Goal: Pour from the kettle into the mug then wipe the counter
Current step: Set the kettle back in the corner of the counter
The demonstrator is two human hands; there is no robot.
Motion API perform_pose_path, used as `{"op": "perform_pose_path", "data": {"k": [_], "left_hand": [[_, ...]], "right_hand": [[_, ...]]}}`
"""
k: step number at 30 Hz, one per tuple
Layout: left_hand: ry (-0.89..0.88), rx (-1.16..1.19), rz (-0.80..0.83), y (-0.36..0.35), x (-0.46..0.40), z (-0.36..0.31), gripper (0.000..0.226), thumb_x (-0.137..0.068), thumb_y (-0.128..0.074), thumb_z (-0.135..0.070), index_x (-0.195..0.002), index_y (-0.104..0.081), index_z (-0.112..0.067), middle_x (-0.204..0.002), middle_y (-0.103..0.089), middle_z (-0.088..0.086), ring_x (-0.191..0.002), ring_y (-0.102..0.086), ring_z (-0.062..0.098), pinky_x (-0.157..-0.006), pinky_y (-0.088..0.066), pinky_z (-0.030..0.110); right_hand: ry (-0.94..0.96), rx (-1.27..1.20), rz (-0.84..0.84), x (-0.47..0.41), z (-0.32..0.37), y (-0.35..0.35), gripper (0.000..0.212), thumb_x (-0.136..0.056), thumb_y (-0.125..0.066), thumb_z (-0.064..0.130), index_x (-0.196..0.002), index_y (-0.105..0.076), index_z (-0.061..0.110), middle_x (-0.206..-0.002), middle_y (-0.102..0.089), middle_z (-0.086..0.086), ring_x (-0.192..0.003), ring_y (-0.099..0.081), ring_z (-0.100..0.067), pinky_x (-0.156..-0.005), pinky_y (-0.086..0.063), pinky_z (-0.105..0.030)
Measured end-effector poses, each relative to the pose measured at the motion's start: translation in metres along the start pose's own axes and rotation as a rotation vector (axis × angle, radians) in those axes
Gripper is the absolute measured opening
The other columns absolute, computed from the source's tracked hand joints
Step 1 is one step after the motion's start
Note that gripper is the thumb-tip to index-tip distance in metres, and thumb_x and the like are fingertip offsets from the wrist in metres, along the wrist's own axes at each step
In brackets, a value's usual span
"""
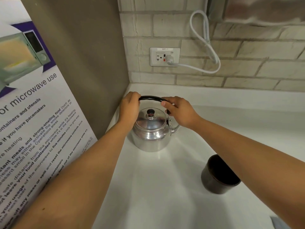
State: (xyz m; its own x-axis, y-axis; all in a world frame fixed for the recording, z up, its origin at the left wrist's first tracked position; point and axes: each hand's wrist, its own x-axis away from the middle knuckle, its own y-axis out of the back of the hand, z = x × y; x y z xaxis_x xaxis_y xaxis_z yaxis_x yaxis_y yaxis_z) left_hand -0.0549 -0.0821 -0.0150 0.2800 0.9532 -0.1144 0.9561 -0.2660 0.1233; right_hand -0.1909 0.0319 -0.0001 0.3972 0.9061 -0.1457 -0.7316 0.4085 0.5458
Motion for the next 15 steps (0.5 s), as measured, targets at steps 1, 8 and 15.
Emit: {"op": "perform_pose_path", "data": {"k": [1, 8, 15], "left_hand": [[-0.066, -0.017, -0.007, 0.001, 0.002, 0.002, 0.017, -0.08, -0.045, -0.029, -0.069, -0.057, -0.025, -0.072, -0.053, -0.011, -0.064, -0.048, 0.003, -0.065, -0.039, 0.021], [-0.506, -0.317, -0.089, 0.017, 0.008, 0.021, 0.027, -0.091, -0.051, -0.004, -0.113, -0.067, -0.009, -0.108, -0.06, 0.003, -0.092, -0.06, 0.016, -0.08, -0.048, 0.02], [-0.242, -0.572, -0.007, 0.01, -0.022, 0.016, 0.027, -0.089, -0.053, -0.004, -0.11, -0.069, -0.008, -0.112, -0.07, 0.012, -0.098, -0.066, 0.025, -0.082, -0.043, 0.018]], "right_hand": [[-0.006, 0.026, -0.014, -0.002, 0.0, -0.001, 0.04, -0.095, -0.05, 0.033, -0.129, -0.057, 0.014, -0.107, -0.057, -0.012, -0.099, -0.062, -0.028, -0.096, -0.049, -0.046], [-0.002, -0.016, -0.135, -0.012, 0.0, -0.007, 0.017, -0.092, -0.055, 0.02, -0.108, -0.058, 0.014, -0.096, -0.059, -0.013, -0.084, -0.063, -0.034, -0.078, -0.055, -0.045], [-0.217, -0.024, -0.139, -0.04, -0.015, -0.012, 0.025, -0.091, -0.056, 0.009, -0.112, -0.069, 0.004, -0.078, -0.065, -0.006, -0.056, -0.056, -0.016, -0.066, -0.057, -0.027]]}}
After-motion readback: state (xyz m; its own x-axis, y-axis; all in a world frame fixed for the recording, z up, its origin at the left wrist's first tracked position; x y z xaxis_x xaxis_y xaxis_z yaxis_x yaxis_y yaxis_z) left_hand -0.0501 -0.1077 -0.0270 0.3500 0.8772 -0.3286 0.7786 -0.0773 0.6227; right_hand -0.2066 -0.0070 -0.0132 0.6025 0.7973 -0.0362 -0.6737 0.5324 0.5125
